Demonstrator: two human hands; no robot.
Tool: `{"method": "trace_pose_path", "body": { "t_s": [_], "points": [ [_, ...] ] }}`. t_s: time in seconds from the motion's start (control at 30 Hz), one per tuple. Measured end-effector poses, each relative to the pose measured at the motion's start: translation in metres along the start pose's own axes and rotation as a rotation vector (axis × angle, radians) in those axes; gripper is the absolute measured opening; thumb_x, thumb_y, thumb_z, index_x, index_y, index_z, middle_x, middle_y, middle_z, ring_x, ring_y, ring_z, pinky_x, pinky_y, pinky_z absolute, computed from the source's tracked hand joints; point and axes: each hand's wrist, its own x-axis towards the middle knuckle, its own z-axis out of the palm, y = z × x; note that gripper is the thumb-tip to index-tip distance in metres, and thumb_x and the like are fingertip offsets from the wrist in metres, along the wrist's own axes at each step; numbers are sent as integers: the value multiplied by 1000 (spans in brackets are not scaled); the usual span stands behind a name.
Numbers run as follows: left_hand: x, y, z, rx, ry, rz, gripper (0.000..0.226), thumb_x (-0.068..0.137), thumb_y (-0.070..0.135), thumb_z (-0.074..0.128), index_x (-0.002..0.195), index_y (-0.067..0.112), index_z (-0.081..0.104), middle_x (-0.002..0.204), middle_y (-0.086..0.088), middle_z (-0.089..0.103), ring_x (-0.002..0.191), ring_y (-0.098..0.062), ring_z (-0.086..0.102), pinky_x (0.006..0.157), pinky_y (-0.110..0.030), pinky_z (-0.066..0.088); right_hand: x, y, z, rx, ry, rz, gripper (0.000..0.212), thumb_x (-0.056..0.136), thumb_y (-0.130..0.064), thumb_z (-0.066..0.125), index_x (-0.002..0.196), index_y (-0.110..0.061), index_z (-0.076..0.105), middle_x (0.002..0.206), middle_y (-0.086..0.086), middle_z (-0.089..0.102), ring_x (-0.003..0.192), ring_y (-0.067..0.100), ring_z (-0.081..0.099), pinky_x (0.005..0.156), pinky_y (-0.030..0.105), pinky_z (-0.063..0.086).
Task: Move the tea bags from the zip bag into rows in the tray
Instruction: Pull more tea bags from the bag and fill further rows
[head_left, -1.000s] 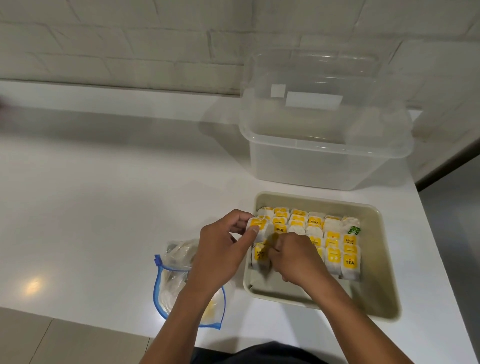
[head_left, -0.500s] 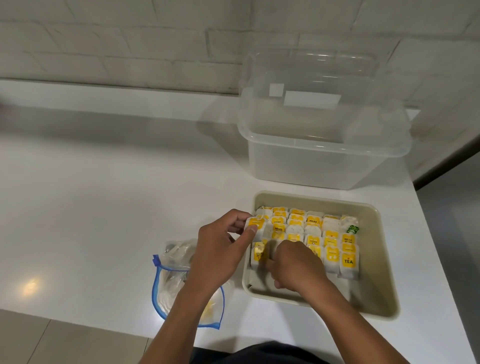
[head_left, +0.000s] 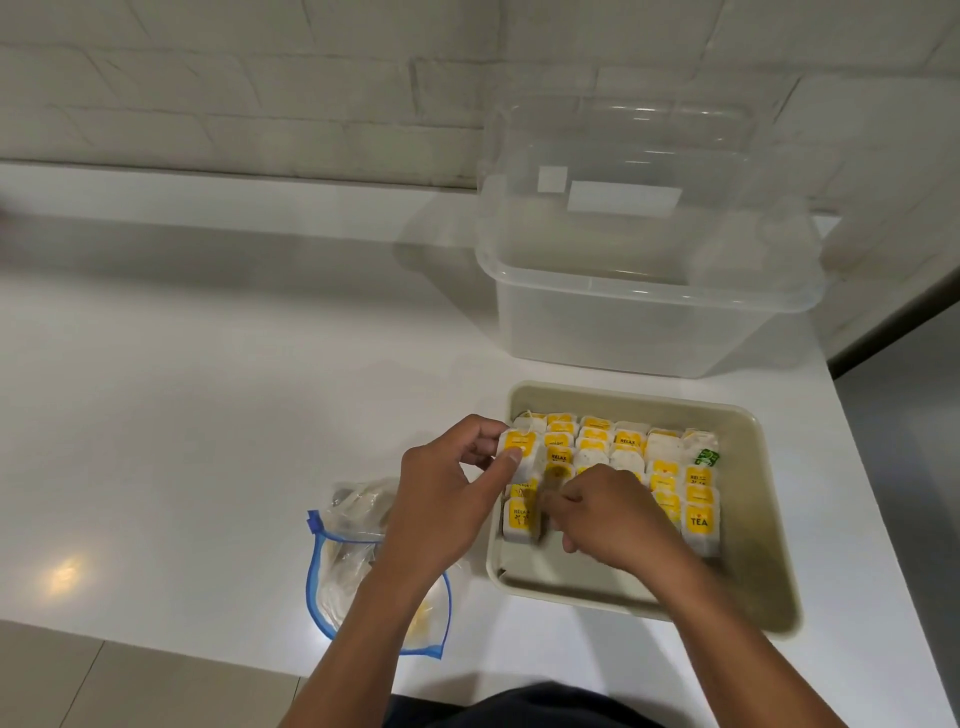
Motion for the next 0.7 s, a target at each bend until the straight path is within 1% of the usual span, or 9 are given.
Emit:
{"method": "trace_pose_path", "body": {
  "t_s": [0.07,0.13,0.2,0.27,0.37,0.47,0.57,0.63,0.7],
  "points": [
    [0,2,1,-10,-5,-6,18,88,26,75,87,41,66,78,26,69,80,1,65,63,-6,40,-4,5,-10,143,82,-70,27,91,-31,56,69,-23,72,66,-11,72,63,7,65,69,35,57],
    [-1,4,4,-42,-11,-12,22,87,23,77,86,41,66,75,26,69,76,1,65,61,-6,41,-11,5,-20,375,145,-144,15,91,-24,62,83,-29,73,78,-14,72,69,4,65,68,32,56],
    [0,6,7,-89,-28,-15,19,86,20,78,87,37,68,74,21,71,72,-1,66,60,-8,42,-18,1,-27,627,97,-194,15,93,-19,64,98,-31,73,86,-12,71,70,8,64,56,28,50],
    [0,8,9,-128,-66,-8,15,86,18,78,89,29,70,73,15,73,67,-2,66,61,-13,45,-23,-1,-28,760,19,-241,16,94,-17,66,103,-28,72,85,-6,69,70,12,63,48,27,45],
    [1,11,12,-137,-140,6,16,85,15,78,92,24,68,75,11,74,64,-3,63,61,-10,43,-25,1,-27,746,36,-301,8,94,-17,66,90,-22,71,76,2,64,66,15,62,47,26,43],
    [1,10,9,-63,-150,22,22,83,20,81,98,28,67,87,18,72,72,-3,65,62,-7,41,-22,9,-28,739,132,-245,11,92,-16,69,82,-15,68,69,-1,61,61,15,58,49,20,41],
    [4,4,2,-11,-84,26,20,87,24,76,101,35,65,94,22,71,77,-5,66,64,-9,42,-16,25,-28,494,182,-193,15,89,-23,73,75,-23,70,66,-6,64,59,9,55,57,22,43],
    [5,0,-1,23,-38,31,16,90,25,71,101,35,65,93,23,69,77,-6,65,66,-10,44,-14,33,-25,311,59,-134,15,88,-25,74,73,-26,70,67,-8,66,58,4,59,58,19,44],
    [6,-5,-2,53,-35,33,15,92,23,69,100,35,66,91,23,68,76,-6,64,66,-11,45,-14,34,-19,257,-148,-45,9,88,-24,73,79,-22,71,69,-3,71,58,7,66,48,15,42]
  ]
}}
